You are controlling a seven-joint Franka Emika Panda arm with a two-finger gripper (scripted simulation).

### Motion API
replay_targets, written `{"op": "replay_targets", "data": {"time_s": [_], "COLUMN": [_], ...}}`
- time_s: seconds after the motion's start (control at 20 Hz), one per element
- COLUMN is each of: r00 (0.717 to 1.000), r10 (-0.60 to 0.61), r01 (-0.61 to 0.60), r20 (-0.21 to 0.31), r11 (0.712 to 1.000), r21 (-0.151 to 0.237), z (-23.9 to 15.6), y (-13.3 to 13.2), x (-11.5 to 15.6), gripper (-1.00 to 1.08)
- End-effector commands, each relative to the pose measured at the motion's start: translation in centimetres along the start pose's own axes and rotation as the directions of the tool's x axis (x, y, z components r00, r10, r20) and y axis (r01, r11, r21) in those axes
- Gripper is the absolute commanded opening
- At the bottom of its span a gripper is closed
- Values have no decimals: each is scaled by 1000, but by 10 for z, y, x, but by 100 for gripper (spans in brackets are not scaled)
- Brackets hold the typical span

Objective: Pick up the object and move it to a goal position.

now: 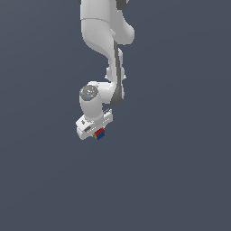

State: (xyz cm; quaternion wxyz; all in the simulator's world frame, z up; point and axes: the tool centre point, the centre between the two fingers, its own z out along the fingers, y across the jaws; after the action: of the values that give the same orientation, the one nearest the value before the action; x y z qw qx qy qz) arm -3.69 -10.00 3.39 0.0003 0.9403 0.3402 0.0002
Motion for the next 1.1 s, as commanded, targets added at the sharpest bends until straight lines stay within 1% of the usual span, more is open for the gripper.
{"op": "replay_targets", "data": {"time_s": [0.0, 0.3, 0.55, 0.8, 1.05], "r00": [1000, 1000, 1000, 1000, 1000], "r10": [-1, 0, 0, 0, -1], "r01": [1, 0, 0, 0, 1], "r20": [0, 0, 0, 0, 1], "r11": [1000, 1000, 1000, 1000, 1000], "r21": [1, 0, 0, 0, -1], "z": [1, -1, -10, -30, -61], "y": [-1, -1, -12, -35, -72], "x": [0, 0, 6, 18, 38], "gripper": [-100, -100, -100, -100, -100]}}
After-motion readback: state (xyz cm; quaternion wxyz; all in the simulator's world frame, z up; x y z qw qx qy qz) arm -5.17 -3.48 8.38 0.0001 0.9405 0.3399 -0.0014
